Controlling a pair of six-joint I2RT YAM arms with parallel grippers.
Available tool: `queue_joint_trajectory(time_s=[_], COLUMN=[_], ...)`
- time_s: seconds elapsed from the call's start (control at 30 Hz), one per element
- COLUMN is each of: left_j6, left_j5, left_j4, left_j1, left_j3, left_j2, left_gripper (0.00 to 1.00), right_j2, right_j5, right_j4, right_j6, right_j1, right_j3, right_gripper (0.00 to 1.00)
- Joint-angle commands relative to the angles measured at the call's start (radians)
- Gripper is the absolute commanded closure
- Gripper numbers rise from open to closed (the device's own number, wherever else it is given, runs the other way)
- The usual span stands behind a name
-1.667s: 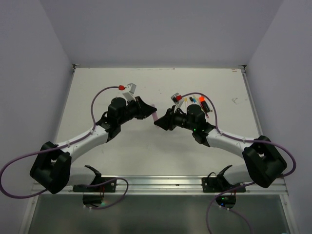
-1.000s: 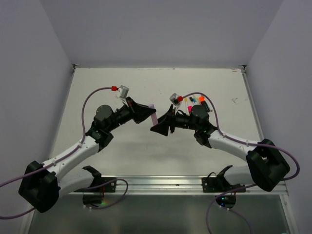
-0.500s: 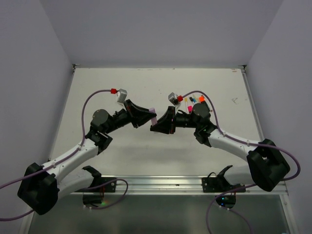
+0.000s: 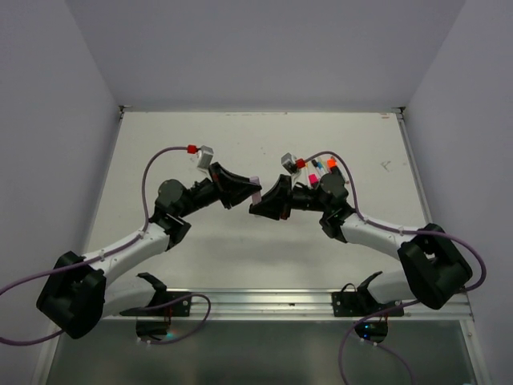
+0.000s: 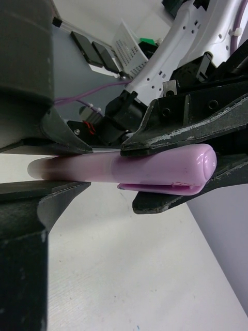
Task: Open the pen caps
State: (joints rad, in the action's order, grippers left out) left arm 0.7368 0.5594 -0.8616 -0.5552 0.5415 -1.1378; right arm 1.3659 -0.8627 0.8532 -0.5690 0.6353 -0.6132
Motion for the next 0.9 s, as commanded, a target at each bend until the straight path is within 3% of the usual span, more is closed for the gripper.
queue_joint_trajectory(time_s=[0.0, 0.3, 0.87], left_j6=[-0.03, -0.008, 0.016], left_j5=[-0.116, -0.167, -0.236], left_j4=[-0.28, -0.424, -0.567], left_j1=[0.012, 0.04, 0.113], left_j3=[0.107, 0.193, 0.276], left_j2=[-0.026, -0.114, -0.137], left_gripper=[1.0, 1.0, 1.0], right_j2=[0.061, 0.091, 0.163], right_j5=[-0.121, -0.137, -0.2], right_j4=[0.018, 0.047, 0.06], right_j6=[-0.041, -0.049, -0.061], right_j1=[0.024, 0.027, 0.058], right_j3=[0.085, 0.151, 0.164], right_gripper=[1.0, 1.0, 1.0])
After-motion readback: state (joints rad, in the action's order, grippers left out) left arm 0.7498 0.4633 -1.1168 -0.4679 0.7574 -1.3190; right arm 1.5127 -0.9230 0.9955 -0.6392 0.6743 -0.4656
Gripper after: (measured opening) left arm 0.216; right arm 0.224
